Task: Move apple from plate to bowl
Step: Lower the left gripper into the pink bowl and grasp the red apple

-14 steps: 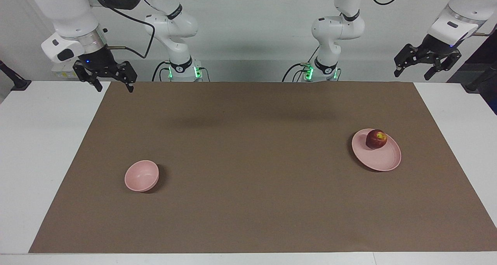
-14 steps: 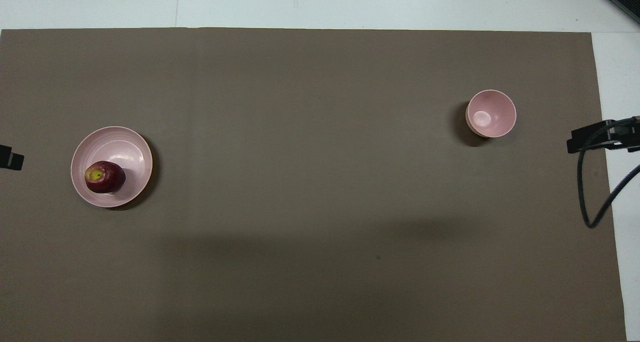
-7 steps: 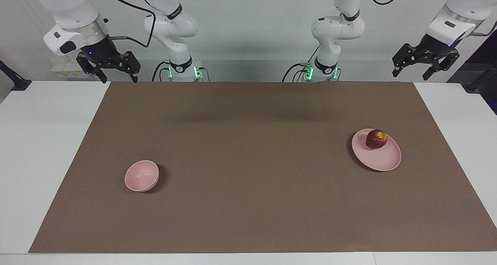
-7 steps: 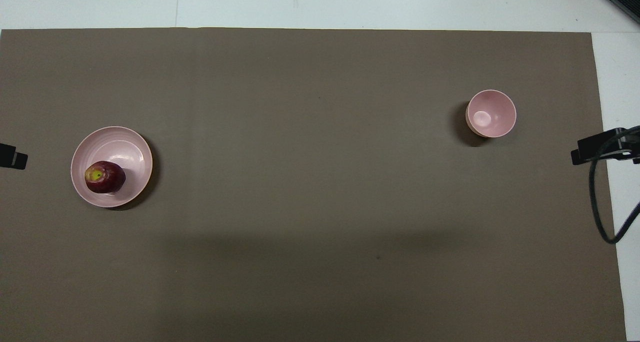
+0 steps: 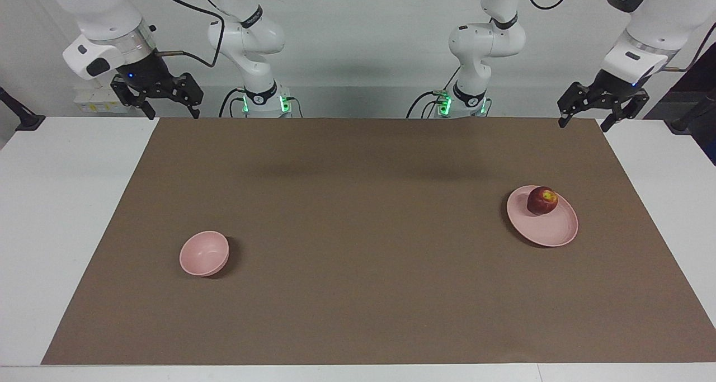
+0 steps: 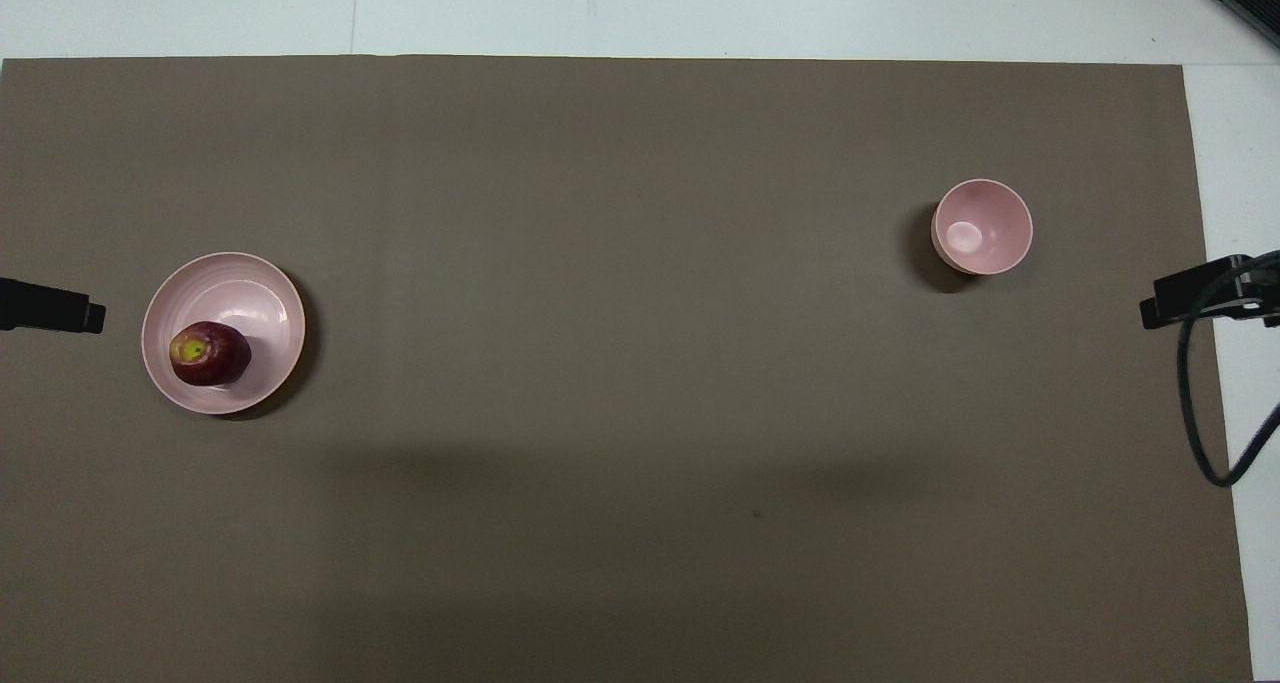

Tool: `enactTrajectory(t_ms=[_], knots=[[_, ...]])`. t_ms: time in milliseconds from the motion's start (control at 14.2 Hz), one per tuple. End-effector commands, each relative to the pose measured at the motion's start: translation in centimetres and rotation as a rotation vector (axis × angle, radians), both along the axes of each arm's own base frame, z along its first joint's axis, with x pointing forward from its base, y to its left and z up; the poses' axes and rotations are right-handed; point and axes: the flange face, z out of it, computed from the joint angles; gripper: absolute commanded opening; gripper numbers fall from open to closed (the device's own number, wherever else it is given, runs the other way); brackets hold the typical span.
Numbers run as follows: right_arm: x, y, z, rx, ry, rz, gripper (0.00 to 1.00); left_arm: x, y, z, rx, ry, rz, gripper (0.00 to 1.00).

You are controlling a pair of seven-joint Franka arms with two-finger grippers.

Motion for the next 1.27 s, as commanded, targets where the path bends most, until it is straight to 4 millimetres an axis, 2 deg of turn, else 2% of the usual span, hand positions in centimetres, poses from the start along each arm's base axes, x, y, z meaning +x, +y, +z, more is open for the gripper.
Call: enactTrajectory(t_ms=[0, 70, 352, 563, 704, 845, 1056, 1197], knots=[[-0.1, 0.1, 0.4, 0.016, -0.004, 0.012, 1.00, -0.3, 0.0, -5.3, 0.002, -0.047, -0.012, 1.00], [-0.1, 0.1, 0.3, 0.016, -0.003, 0.012, 1.00, -0.3, 0.3, -7.2, 0.003, -0.054, -0.019, 1.00], [-0.3, 0.1, 0.1, 0.019, 0.011, 0.020, 1.00, -0.2, 1.8, -12.3, 0.011, -0.075, -0.047, 1.00], [-0.2, 0.1, 0.2, 0.016, 0.004, 0.013, 1.00, -0.5, 2.3, -14.7, 0.010, -0.043, -0.051, 1.00], [-0.2, -0.6, 0.2, 0.007, 0.004, 0.002, 1.00, 0.1, 3.1, -16.7, 0.014, -0.039, -0.050, 1.00], [-0.2, -0.8, 0.2, -0.003, 0.002, 0.008, 1.00, 0.8, 3.3, -19.6, 0.017, -0.018, -0.046, 1.00], [-0.1, -0.6, 0.2, -0.032, 0.000, 0.004, 1.00, 1.6, 3.6, -22.3, 0.028, -0.066, -0.042, 1.00], [0.0, -0.4, 0.2, -0.026, -0.008, 0.005, 1.00, 1.1, 3.8, -24.0, 0.029, -0.060, -0.038, 1.00]])
